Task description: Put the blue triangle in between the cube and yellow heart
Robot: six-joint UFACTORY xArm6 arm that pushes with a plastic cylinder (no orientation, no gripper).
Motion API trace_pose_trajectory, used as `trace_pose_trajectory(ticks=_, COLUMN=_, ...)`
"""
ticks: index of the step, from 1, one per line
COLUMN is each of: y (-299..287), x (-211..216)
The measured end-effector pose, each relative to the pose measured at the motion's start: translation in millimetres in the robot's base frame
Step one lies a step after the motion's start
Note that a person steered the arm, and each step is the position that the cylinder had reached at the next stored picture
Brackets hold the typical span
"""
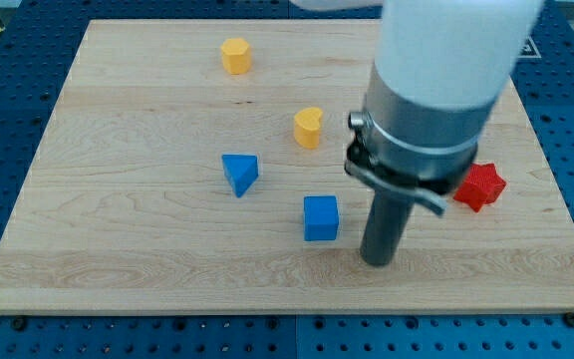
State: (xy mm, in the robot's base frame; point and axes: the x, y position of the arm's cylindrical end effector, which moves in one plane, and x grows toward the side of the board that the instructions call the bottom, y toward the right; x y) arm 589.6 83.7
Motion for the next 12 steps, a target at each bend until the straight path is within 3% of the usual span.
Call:
trace_pose_trajectory(ticks=1, y=-41, x=29)
trace_pose_trajectory(ticks=2, y=-106, x=24)
trace_pose_trajectory(ticks=4, y=-171, x=-82)
trace_pose_trajectory(ticks=7, y=-176, x=-115)
trace_pose_trajectory(ticks=12, y=-160, x=-100)
